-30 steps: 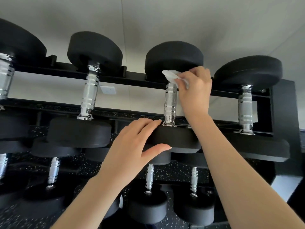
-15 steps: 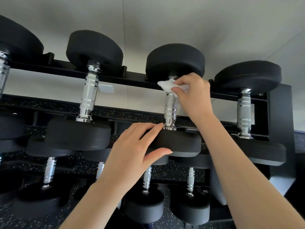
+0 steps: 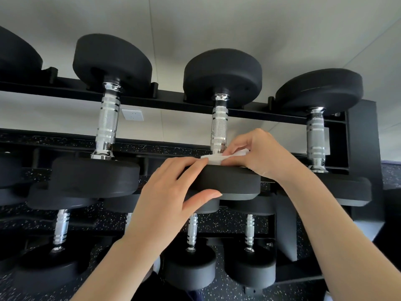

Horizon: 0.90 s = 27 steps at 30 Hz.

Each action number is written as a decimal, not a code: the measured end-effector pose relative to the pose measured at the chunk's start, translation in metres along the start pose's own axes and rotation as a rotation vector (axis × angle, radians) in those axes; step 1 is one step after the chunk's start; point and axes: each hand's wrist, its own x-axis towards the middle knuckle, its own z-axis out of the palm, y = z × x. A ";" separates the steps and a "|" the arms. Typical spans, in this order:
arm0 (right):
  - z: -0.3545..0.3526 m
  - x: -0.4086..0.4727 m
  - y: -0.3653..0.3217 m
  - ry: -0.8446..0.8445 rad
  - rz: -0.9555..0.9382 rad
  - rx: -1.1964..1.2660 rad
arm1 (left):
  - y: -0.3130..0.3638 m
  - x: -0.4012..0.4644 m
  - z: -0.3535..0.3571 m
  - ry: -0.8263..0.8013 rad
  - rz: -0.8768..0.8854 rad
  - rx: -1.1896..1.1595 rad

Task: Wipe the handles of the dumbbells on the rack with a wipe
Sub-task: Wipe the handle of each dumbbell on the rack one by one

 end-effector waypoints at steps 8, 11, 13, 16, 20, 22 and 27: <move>0.002 -0.002 0.019 0.023 0.087 0.139 | -0.002 0.000 -0.001 -0.020 0.015 -0.003; 0.007 0.001 0.023 0.083 0.109 0.194 | -0.001 -0.001 0.001 -0.012 0.013 -0.021; 0.010 0.002 0.027 0.139 0.119 0.255 | -0.001 -0.002 0.001 -0.007 0.012 -0.025; 0.015 0.002 0.029 0.226 0.143 0.405 | -0.001 -0.003 0.003 -0.009 0.006 -0.031; 0.018 0.010 0.025 0.367 0.156 0.525 | -0.003 -0.001 0.002 -0.017 0.013 -0.021; 0.019 0.018 0.024 0.428 0.171 0.570 | -0.003 0.000 0.002 -0.017 0.023 -0.012; 0.013 0.040 0.018 0.505 0.156 0.668 | -0.005 0.000 0.003 -0.029 0.030 -0.011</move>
